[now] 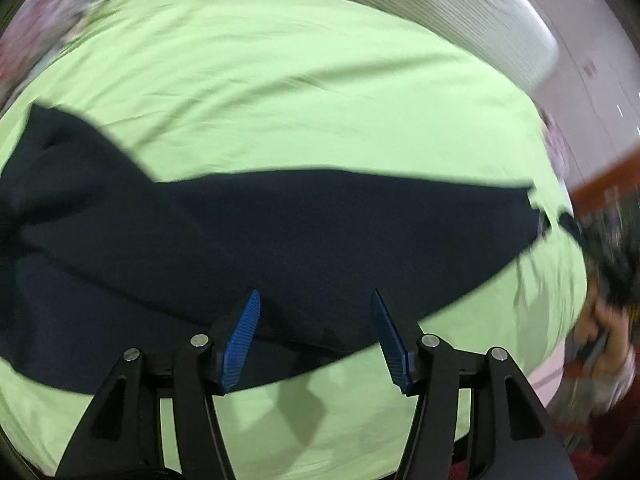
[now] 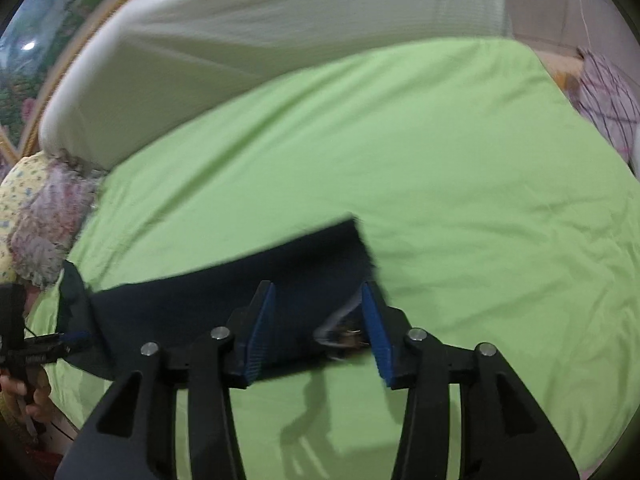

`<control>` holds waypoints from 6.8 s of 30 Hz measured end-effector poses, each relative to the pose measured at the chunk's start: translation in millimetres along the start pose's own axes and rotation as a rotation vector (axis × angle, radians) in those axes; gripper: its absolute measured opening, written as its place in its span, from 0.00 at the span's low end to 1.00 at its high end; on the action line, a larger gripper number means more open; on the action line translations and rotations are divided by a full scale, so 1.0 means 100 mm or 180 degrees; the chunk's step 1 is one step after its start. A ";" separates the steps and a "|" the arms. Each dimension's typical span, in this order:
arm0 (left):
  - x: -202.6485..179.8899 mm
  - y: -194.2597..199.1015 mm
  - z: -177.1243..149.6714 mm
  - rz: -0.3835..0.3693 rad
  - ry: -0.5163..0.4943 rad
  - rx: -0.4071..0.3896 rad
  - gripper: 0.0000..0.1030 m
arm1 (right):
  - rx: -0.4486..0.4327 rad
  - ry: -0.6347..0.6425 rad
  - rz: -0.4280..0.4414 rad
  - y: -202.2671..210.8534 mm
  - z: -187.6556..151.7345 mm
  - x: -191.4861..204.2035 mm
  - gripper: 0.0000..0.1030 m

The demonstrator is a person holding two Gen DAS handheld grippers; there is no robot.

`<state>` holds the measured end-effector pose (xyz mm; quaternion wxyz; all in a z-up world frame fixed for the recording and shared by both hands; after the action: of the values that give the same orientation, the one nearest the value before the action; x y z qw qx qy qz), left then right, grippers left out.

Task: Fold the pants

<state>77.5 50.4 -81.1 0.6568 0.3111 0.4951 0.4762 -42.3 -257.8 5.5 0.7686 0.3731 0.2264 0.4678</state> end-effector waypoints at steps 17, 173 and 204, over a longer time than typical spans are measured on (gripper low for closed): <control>1.48 0.22 0.78 0.1099 0.1498 0.0097 0.71 | 0.1167 0.1491 0.1591 -0.89 -1.08 2.80 0.45; -1.58 -0.77 0.50 -0.0594 -0.1495 0.0609 0.70 | 0.0216 -0.1525 -0.0022 -0.23 -0.96 -0.13 0.50; -3.22 -2.11 0.18 -0.1389 -0.2597 0.1775 0.13 | -0.0010 -0.1785 0.0063 -0.27 -1.01 -0.38 0.13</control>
<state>143.3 -323.5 -147.1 0.7719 0.5233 0.3605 0.0197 -115.4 -262.8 -77.7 0.7972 0.4890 0.0004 0.3541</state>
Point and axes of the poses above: each gripper's, at about its wrist camera, not at the fingertips, and y roughly against the way its jaws point, x to its left, z to its top, the point moved 10 cm from there along -y, roughly the way its jaws point, and after that the axes turned 3 degrees about -z, right-handed, at the moved point
